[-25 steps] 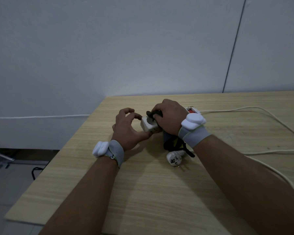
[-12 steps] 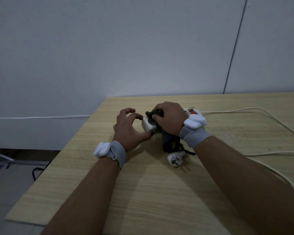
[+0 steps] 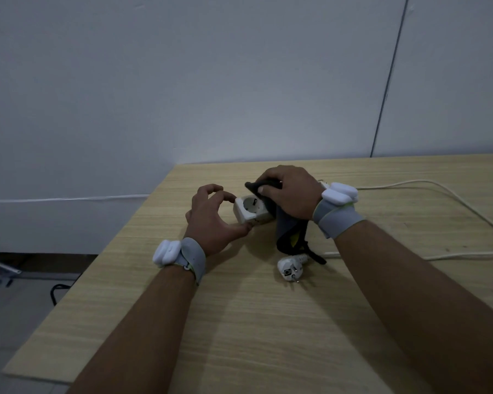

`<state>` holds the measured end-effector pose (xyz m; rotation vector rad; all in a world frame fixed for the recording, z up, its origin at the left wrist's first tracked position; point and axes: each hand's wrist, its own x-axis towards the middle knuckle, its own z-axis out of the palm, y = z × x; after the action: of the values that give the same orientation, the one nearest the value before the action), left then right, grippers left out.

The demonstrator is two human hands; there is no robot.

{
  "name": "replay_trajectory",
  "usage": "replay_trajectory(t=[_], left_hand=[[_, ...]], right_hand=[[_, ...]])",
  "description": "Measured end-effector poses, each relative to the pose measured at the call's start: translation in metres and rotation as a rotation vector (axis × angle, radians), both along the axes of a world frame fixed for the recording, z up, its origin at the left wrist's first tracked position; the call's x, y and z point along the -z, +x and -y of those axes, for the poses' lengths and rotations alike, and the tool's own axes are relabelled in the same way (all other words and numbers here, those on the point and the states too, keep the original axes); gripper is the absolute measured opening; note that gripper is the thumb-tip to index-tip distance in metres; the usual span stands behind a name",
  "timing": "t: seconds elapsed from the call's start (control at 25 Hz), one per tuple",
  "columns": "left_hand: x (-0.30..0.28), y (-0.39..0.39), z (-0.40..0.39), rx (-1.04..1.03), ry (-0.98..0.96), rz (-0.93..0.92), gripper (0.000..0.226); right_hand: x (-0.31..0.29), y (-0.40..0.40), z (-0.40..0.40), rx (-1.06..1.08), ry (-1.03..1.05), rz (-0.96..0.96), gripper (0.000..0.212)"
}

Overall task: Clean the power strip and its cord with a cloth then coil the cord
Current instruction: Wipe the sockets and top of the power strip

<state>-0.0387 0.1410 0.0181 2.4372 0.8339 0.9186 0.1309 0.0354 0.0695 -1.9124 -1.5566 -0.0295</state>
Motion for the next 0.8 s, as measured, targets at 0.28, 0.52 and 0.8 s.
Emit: replay_trajectory(t=[0.28, 0.52, 0.8], left_hand=[[0.001, 0.000, -0.002, 0.012, 0.044, 0.024, 0.050], [0.006, 0.000, -0.009, -0.017, 0.007, -0.045, 0.051], [0.014, -0.001, -0.017, -0.040, -0.029, -0.118, 0.056]], right_hand=[[0.012, 0.016, -0.006, 0.205, -0.051, 0.114, 0.024], [0.013, 0.054, 0.006, 0.328, -0.146, 0.076, 0.022], [0.010, 0.060, 0.012, 0.297, -0.083, 0.052, 0.020]])
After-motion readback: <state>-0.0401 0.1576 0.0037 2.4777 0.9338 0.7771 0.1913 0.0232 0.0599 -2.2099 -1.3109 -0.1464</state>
